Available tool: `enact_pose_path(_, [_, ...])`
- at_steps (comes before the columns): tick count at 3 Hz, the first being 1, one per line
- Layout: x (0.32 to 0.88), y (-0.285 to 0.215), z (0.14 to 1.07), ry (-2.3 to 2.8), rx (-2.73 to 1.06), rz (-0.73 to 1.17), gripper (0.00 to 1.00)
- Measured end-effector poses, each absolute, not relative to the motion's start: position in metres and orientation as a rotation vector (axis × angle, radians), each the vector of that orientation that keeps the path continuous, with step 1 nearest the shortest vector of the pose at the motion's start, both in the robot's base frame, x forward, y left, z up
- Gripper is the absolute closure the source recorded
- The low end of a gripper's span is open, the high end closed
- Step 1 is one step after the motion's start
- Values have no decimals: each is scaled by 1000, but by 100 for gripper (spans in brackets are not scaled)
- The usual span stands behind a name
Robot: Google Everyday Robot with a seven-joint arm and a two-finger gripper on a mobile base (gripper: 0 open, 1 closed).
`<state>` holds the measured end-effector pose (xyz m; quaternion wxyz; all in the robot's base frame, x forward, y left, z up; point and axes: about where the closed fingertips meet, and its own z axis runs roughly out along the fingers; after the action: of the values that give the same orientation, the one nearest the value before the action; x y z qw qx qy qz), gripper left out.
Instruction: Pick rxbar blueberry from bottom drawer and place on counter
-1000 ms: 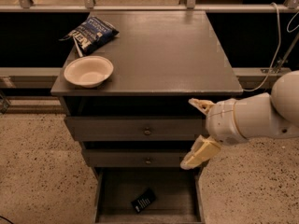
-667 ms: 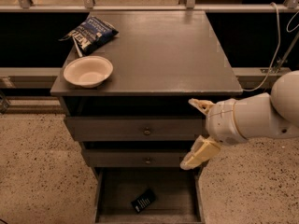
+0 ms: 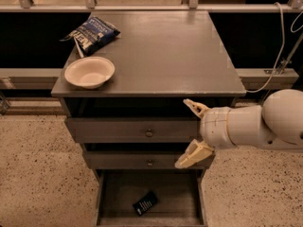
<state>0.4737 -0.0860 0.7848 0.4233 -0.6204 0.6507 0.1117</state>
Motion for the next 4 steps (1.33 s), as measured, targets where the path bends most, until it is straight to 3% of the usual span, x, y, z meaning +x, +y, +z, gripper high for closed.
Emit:
enact_pose_path(2, [478,-86,765,1671,-1569,343,0])
enact_pose_path(3, [474,-72,687,1671,-1411,514,0])
enact_pose_path(4, [481,-68,645,1579,-1297,464,0])
